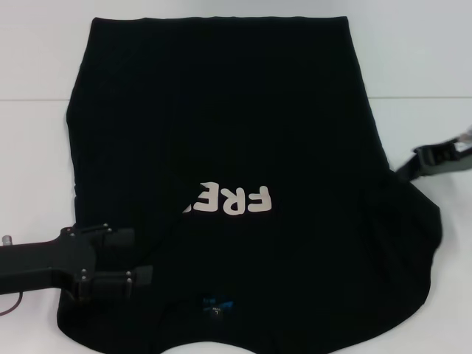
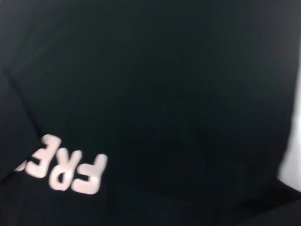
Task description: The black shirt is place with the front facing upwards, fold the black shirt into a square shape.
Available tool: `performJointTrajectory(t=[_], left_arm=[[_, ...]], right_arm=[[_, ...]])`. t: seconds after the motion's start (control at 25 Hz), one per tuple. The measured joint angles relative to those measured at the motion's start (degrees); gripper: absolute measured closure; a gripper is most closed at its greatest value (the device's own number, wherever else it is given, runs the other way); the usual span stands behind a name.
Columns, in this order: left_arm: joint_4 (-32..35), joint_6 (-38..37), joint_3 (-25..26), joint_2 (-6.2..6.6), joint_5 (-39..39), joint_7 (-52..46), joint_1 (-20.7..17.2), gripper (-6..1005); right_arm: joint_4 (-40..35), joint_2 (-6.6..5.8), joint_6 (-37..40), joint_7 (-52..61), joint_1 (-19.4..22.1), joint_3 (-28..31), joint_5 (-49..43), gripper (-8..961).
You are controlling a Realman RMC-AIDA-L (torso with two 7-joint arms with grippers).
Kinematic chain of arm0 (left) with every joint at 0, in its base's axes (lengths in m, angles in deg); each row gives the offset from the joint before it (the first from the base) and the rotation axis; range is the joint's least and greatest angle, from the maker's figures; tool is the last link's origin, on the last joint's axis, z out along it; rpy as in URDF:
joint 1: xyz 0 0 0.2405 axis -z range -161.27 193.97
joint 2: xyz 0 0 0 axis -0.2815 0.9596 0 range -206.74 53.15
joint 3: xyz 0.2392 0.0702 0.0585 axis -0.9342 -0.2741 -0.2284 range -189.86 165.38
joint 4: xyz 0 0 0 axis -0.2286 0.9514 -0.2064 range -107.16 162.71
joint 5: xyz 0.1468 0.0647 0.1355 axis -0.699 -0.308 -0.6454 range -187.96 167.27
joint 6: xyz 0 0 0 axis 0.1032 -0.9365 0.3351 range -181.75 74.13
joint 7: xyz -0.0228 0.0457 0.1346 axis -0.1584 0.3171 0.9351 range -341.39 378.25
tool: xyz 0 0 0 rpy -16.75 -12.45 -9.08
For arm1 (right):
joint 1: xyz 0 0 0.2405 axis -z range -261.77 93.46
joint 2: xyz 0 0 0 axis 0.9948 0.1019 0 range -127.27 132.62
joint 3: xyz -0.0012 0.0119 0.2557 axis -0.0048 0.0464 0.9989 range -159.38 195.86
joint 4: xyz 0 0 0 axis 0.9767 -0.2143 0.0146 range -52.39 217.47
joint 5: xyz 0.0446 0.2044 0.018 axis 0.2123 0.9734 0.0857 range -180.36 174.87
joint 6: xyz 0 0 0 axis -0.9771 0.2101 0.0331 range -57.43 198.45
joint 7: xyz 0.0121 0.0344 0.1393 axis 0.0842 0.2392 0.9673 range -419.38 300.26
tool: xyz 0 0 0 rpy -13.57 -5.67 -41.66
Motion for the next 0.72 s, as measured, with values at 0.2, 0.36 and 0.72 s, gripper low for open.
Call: performJointTrajectory(t=[0.2, 0.36, 0.72], left_arm=[[0.0, -0.2, 0.0, 0.00, 0.0, 0.0, 0.0, 122], [0.0, -0.3, 0.0, 0.00, 0.0, 0.0, -0.2, 122], [0.0, -0.4, 0.3, 0.00, 0.0, -0.7, -0.5, 122]], right_arm=[[0.3, 1.63, -0.5, -0.2, -4.5, -6.4, 0.0, 938], [0.3, 3.18, -0.6, -0.5, -7.3, -12.5, -0.7, 937], [0.2, 4.64, -0.5, -3.2, -8.4, -13.4, 1.6, 907]])
